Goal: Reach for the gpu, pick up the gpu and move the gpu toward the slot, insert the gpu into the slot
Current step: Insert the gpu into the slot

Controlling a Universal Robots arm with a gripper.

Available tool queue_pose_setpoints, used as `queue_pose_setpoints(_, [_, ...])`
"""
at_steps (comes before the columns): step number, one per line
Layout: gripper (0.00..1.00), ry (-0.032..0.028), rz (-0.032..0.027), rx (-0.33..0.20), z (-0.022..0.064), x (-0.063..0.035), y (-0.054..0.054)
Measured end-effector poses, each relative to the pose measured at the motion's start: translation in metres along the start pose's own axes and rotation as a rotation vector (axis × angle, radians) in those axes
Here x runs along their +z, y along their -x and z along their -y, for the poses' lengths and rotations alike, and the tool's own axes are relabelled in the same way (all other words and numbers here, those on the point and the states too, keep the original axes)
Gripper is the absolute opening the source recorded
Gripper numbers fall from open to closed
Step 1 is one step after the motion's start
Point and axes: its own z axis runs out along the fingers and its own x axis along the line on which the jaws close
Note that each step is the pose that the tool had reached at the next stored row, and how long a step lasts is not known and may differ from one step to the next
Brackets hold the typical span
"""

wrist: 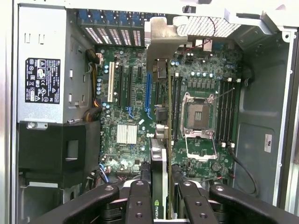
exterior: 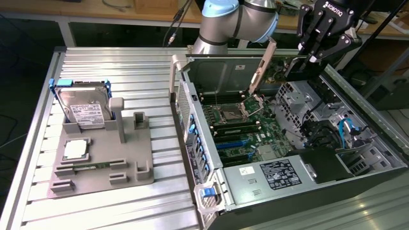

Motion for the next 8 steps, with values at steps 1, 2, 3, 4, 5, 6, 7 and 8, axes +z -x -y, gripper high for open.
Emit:
queue_pose_setpoints(1, [0.27,0.0000,0.0000,0.000,0.0000,0.0000,0.0000])
queue_pose_setpoints(2, [0.27,0.0000,0.0000,0.000,0.0000,0.0000,0.0000])
queue_pose_setpoints(3, [0.27,0.0000,0.0000,0.000,0.0000,0.0000,0.0000])
queue_pose_setpoints(4, [0.27,0.0000,-0.0001,0.000,0.0000,0.0000,0.0000])
queue_pose_setpoints(5, [0.27,0.0000,-0.0001,0.000,0.0000,0.0000,0.0000])
queue_pose_setpoints(6, [0.27,0.0001,-0.0001,0.000,0.0000,0.0000,0.0000])
queue_pose_setpoints(7, [0.27,0.0001,-0.0001,0.000,0.0000,0.0000,0.0000])
queue_pose_setpoints(8, [0.27,0.0000,-0.0001,0.000,0.0000,0.0000,0.0000])
